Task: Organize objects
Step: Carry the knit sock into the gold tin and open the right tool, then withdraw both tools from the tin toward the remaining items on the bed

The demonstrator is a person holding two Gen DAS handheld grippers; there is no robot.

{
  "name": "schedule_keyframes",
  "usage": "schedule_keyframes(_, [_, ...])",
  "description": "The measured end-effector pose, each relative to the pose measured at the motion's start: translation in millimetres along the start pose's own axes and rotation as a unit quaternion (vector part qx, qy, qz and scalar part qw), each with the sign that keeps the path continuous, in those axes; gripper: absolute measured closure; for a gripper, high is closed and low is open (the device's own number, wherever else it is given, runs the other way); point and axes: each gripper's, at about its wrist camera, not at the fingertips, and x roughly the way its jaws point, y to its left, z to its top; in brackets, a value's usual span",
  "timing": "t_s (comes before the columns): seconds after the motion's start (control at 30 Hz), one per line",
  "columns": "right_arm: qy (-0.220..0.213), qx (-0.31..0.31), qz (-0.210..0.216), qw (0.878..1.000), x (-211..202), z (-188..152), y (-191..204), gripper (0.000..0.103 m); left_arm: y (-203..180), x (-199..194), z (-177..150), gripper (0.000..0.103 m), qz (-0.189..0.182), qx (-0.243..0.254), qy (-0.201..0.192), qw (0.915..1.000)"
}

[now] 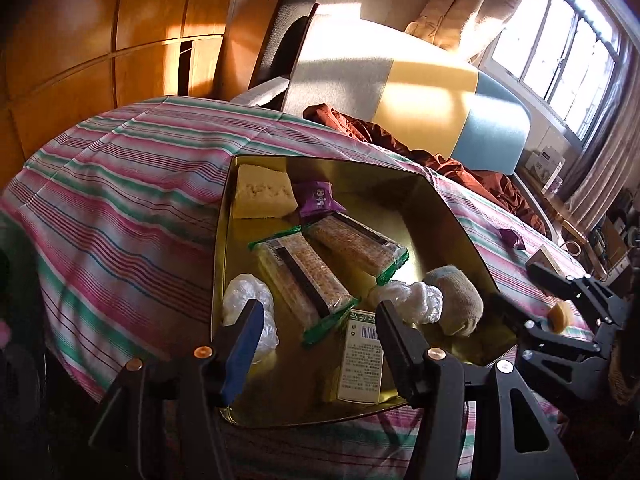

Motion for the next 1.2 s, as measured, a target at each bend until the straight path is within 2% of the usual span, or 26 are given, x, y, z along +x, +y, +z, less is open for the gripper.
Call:
schedule_keyframes(0.03, [-0.013, 0.02, -0.01, 1.0, -5, 1, -7, 0.021, 0, -1, 1, 0.044, 0.0, 0.0, -0.002, 1.0])
schedule_keyframes(0.07, [-0.015, 0.041, -0.019, 0.999, -7, 3, -14, 0.014, -1, -3, 1, 0.044, 0.0, 0.0, -0.004, 1.0])
schedule_keyframes(0.1, [-0.007, 0.056, -0.02, 0.998, -6, 3, -21, 0.012, -2, -5, 2, 0.044, 0.0, 0.001, -0.007, 1.0])
schedule_keyframes(0.17, [0.018, 0.074, -0.005, 0.997, 2, 5, -31, 0.012, -4, -9, 3, 0.044, 0.0, 0.005, -0.012, 0.9999])
schedule_keyframes(0.3, [0.067, 0.092, 0.043, 0.993, 12, 1, -42, 0.021, -11, -14, 4, 0.044, 0.001, 0.016, -0.018, 0.9997])
schedule_keyframes(0.4, [0.079, 0.107, 0.084, 0.988, 14, -7, -48, 0.021, -15, -16, 5, 0.044, -0.001, 0.02, -0.02, 0.9996])
schedule_keyframes(0.47, [0.075, 0.113, 0.093, 0.986, 13, -12, -51, 0.015, -18, -18, 5, 0.044, 0.0, 0.026, -0.022, 0.9994])
schedule_keyframes(0.53, [0.074, 0.117, 0.107, 0.985, 14, -15, -56, 0.004, -21, -19, 5, 0.044, 0.002, 0.032, -0.024, 0.9992])
schedule_keyframes(0.6, [0.069, 0.118, 0.1, 0.986, 12, -16, -61, 0.0, -23, -21, 5, 0.044, 0.001, 0.035, -0.024, 0.9991])
schedule_keyframes(0.83, [0.045, 0.151, 0.045, 0.986, 8, -6, -108, 0.0, -30, -23, 5, 0.043, 0.002, 0.043, -0.022, 0.9988])
schedule_keyframes(0.9, [0.045, 0.158, 0.037, 0.986, 9, -4, -126, 0.0, -33, -25, 5, 0.043, 0.003, 0.047, -0.024, 0.9986])
schedule_keyframes(1.0, [0.055, 0.155, -0.001, 0.986, 18, -5, -157, 0.0, -38, -25, 5, 0.041, 0.008, 0.056, -0.026, 0.9981])
schedule_keyframes(1.1, [0.069, 0.174, -0.031, 0.982, 33, -13, -193, 0.0, -44, -25, 3, 0.04, 0.01, 0.066, -0.024, 0.9975])
schedule_keyframes(1.2, [0.076, 0.218, -0.07, 0.97, 47, -30, -232, 0.0, -50, -24, 1, 0.04, 0.018, 0.076, -0.02, 0.9967])
